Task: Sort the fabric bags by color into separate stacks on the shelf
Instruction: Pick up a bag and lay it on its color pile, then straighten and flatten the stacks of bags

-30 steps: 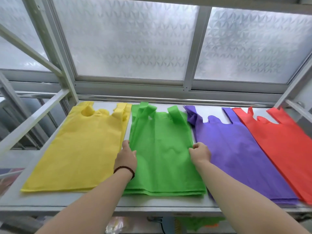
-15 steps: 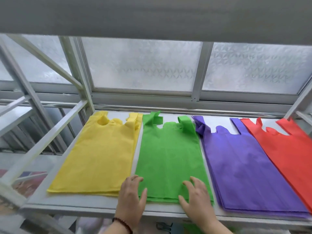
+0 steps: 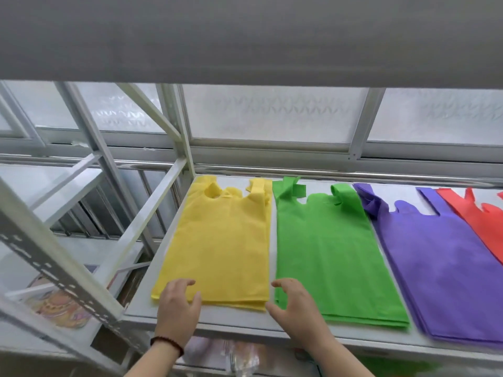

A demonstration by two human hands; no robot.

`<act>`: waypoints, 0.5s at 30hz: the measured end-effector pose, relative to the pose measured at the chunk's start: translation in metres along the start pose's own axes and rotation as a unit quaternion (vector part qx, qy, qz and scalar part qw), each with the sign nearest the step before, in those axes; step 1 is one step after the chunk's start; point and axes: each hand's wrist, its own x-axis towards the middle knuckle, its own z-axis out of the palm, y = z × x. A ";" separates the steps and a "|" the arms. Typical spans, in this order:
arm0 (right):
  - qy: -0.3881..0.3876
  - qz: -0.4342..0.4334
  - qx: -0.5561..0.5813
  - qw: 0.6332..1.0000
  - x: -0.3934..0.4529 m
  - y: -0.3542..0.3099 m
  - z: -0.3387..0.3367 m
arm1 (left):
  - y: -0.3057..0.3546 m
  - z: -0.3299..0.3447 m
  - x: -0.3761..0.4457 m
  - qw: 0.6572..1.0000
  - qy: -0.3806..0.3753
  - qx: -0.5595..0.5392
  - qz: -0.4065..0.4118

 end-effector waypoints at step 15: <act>0.095 0.261 0.102 0.955 0.056 -0.045 0.055 | -0.025 -0.041 0.063 0.979 -0.081 -0.095 -0.158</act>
